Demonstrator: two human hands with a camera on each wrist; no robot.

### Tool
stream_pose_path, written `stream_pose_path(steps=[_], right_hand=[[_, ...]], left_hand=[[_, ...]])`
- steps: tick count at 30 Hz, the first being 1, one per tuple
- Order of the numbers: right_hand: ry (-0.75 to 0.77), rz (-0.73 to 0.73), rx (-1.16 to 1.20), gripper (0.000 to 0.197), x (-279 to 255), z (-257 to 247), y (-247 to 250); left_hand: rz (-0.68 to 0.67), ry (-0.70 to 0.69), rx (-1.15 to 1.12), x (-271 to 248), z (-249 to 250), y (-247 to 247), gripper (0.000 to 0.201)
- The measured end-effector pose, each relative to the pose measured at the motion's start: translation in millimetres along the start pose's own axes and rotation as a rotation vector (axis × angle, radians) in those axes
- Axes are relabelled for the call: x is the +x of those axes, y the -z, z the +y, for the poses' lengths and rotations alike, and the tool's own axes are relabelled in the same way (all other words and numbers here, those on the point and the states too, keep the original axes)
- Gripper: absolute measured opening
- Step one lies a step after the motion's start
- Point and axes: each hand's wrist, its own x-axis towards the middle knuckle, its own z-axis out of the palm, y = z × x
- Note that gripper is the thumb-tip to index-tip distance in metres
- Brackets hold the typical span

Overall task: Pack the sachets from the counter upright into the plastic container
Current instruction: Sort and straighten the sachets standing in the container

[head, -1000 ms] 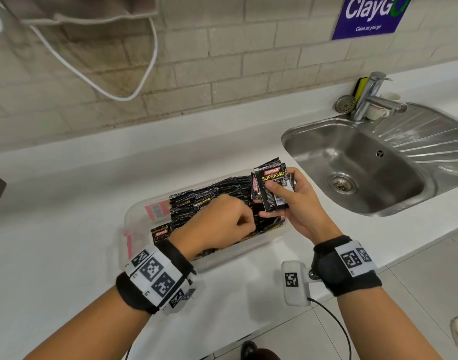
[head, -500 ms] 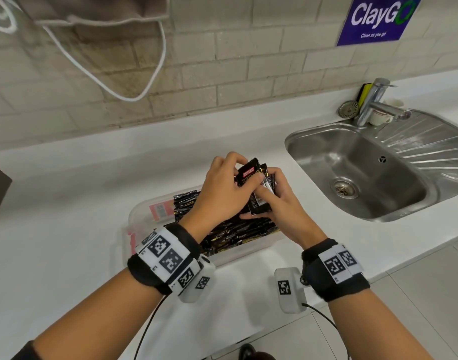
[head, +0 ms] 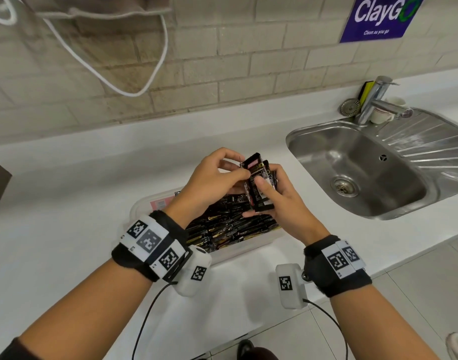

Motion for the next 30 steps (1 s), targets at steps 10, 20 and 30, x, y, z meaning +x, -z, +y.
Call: stream_pose_path(steps=[10, 20, 30], right_hand=[[0.023, 0.259, -0.007, 0.024, 4.2, 1.8, 21.7], [0.033, 0.232, -0.062, 0.026, 5.1, 4.6, 15.3], [-0.001, 0.197, -0.070, 0.026, 6.7, 8.7, 13.2]], left_hand=[[-0.031, -0.041, 0.438, -22.4, -25.1, 22.0, 0.038], [-0.152, -0.148, 0.714, -42.8, -50.1, 12.5, 0.032], [-0.465, -0.190, 1.194, -52.1, -46.2, 18.6, 0.033]])
